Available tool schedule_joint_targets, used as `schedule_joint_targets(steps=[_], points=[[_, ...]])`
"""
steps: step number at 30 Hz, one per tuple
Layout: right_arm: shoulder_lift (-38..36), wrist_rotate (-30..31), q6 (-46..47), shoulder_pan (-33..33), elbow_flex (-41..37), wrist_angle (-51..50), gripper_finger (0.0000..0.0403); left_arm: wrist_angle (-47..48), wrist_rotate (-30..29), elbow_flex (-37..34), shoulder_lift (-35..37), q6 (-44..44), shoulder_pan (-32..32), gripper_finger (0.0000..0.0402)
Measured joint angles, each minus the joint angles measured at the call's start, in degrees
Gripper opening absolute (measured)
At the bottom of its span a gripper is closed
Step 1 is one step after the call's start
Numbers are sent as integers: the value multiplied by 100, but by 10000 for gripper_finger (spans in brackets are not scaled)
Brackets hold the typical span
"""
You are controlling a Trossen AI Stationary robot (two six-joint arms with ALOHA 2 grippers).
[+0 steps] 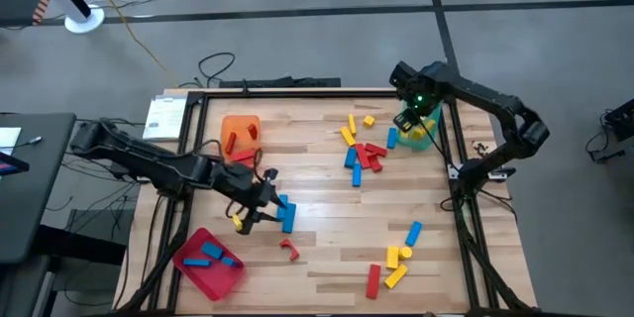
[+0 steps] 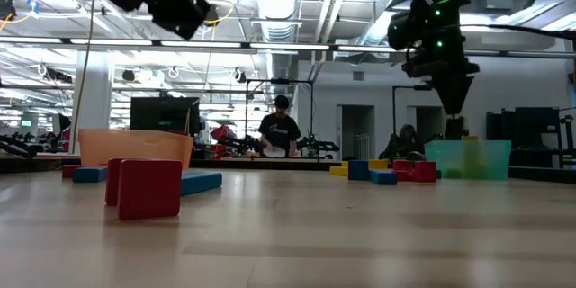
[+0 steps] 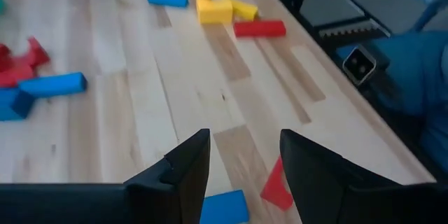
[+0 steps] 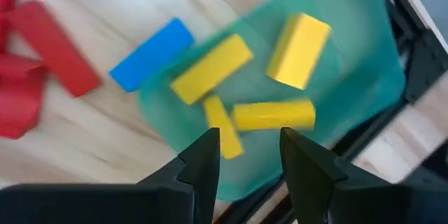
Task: Sort blocks
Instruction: Put the blue wooden block into the red bin
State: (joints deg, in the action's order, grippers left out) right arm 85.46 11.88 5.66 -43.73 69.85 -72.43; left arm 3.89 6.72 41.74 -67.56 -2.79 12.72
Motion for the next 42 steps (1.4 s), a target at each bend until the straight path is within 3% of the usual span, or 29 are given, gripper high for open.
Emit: schedule_joint_targets(steps=[7,16,28,32,36,42], points=[[-1,-433,-579,931,21,248,164,-463,-10,0,-782,-61,18,169],[9,-925,-1739,2197,20,1136,164,-1085,52,2,-1248,67,66,169],[17,-1582,-1978,2424,-712,2663,164,-1581,64,2,-1900,243,390,169],[19,-1821,-2513,2671,-981,3235,167,-1787,63,2,-2040,243,436,169],[19,-1809,-2984,2880,-1096,3578,190,-1838,62,2,-2071,262,436,169],[78,-1774,-2919,2911,-1111,3628,245,-1910,61,2,-2069,262,436,169]])
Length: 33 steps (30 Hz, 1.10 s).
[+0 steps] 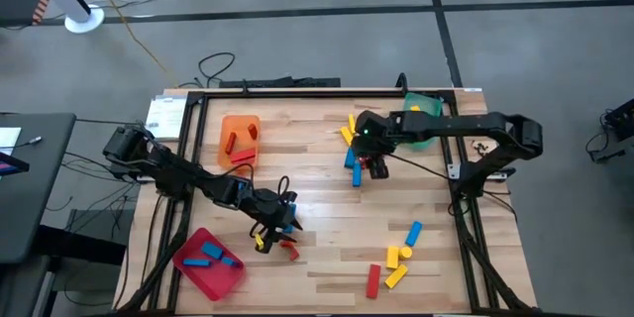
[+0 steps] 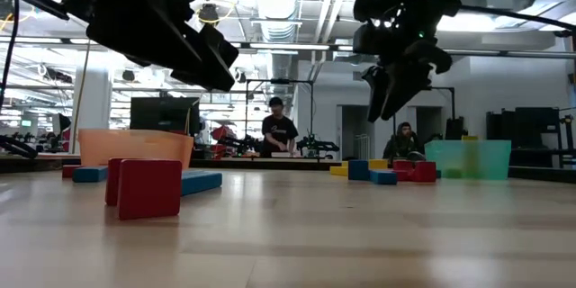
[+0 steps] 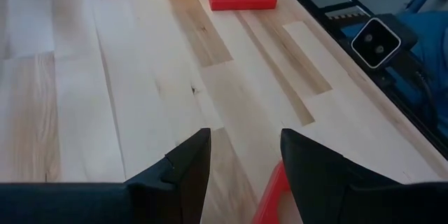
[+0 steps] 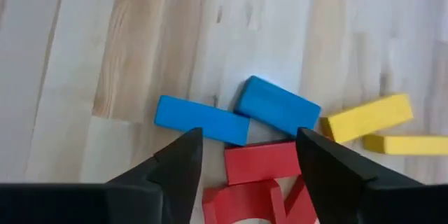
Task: Sort blocks
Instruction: Put the blue wooden block into the red bin
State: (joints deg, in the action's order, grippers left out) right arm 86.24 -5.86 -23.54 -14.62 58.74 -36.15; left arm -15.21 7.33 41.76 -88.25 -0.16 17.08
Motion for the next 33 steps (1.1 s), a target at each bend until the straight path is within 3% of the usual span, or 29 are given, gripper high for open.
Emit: schedule_joint_targets(steps=[8,15,22,27,33], points=[[670,48,-1301,854,0,158,239,-8,0,1,0,-17,0,169],[1350,1310,-1962,1324,2,84,233,-19,0,2,0,-20,0,169],[1621,1766,-2204,1335,35,219,226,-22,0,2,0,-22,0,169],[1620,1779,-2198,1235,28,205,185,-37,-2,2,0,-66,0,169],[1620,1837,-2196,1223,22,193,99,-86,-2,2,0,-68,0,169]])
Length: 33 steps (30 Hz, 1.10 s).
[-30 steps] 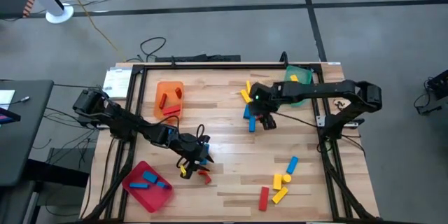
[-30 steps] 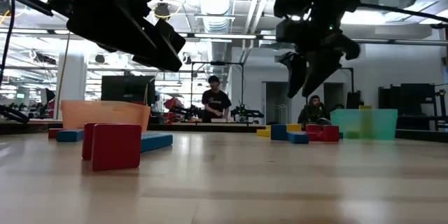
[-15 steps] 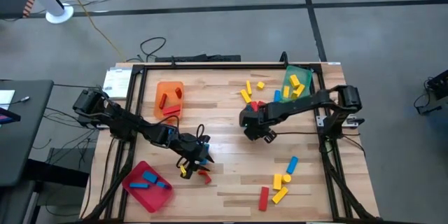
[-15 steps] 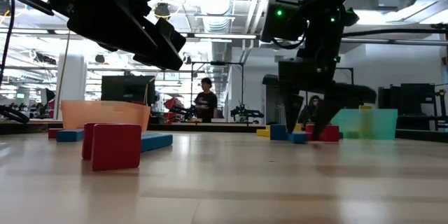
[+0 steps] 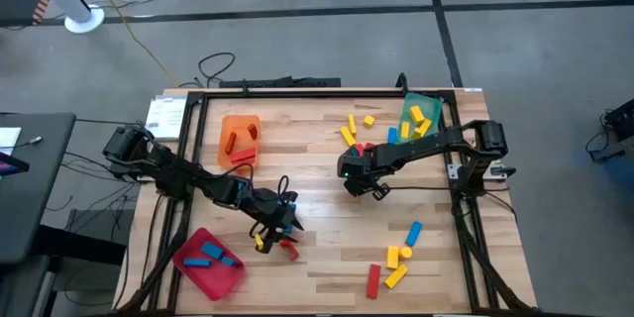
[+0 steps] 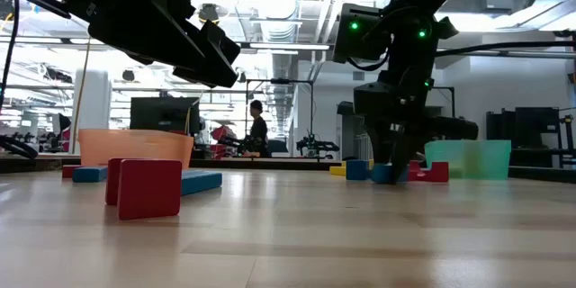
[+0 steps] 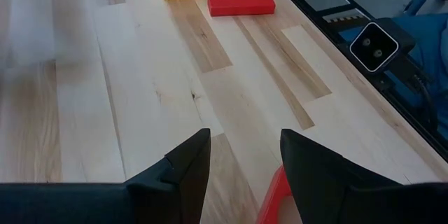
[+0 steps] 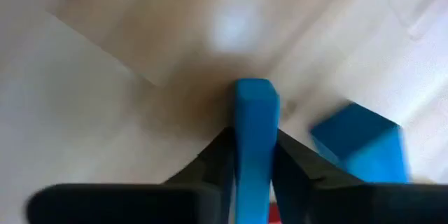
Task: Sort blocks
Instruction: Put the blue wooden block into the red bin
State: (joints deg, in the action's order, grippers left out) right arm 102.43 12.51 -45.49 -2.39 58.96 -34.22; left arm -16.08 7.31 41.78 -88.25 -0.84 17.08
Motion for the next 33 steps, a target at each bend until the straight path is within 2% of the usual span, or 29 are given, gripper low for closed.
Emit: schedule_joint_targets(steps=[5,8,11,13,19,22,28,33], points=[[0,42,205,3,38,-13,45,6,0,0,0,0,-2,169],[4,-43,631,41,211,-20,43,106,0,0,0,-3,-2,169],[2,-208,1080,149,502,-25,57,218,-26,0,0,-188,-2,169],[2,-482,1324,255,756,-22,62,248,-298,0,26,-321,-7,169],[2,-1182,1776,654,1681,9,64,168,-1858,0,338,-539,-11,169],[2,-1330,1879,872,2167,35,64,-92,-2117,0,584,-704,-9,169],[0,-1416,2082,1265,2970,-54,64,-396,-2174,0,1126,-1055,176,169],[-6,-1409,2131,1498,3433,402,63,-503,-3000,7,1436,-1642,476,169]])
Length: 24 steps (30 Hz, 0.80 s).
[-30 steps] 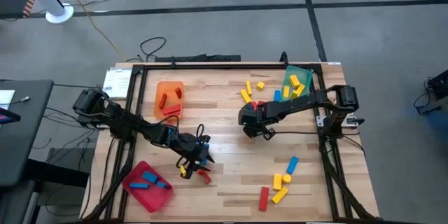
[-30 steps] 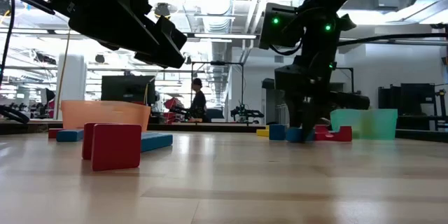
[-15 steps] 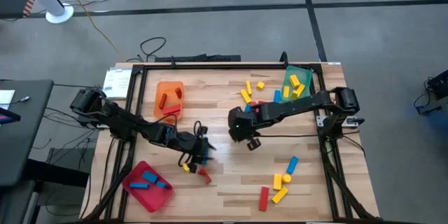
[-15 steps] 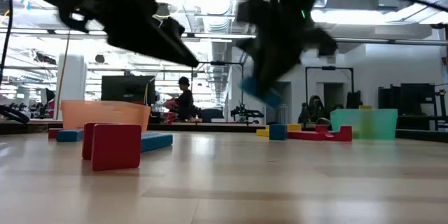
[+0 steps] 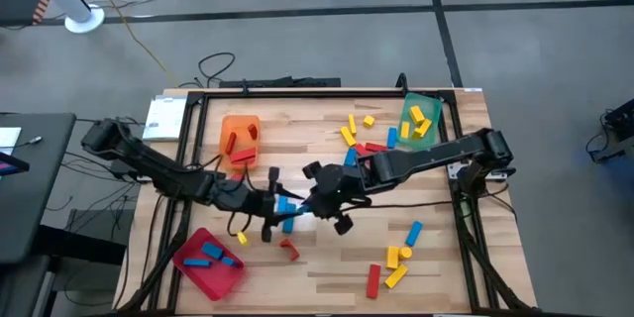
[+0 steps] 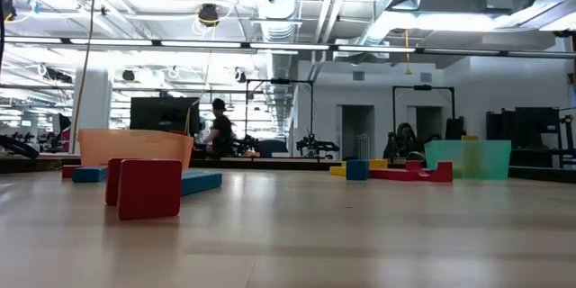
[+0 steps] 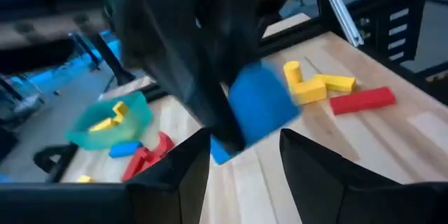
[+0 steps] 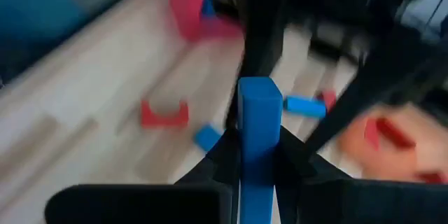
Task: Sort blocks
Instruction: Put the blue wooden block into the red bin
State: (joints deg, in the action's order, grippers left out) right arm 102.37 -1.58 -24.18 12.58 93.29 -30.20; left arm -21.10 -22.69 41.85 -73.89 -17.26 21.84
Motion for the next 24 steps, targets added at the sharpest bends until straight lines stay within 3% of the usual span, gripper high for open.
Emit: schedule_joint_targets(steps=[7,15,24], points=[[1,-3,-150,185,367,568,63,3,-27,-4,357,-153,64,169],[1,169,-330,200,398,1282,63,-587,376,-4,382,-330,106,169],[1,1076,-418,212,400,1452,63,-1416,-894,-9,349,-934,298,169]])
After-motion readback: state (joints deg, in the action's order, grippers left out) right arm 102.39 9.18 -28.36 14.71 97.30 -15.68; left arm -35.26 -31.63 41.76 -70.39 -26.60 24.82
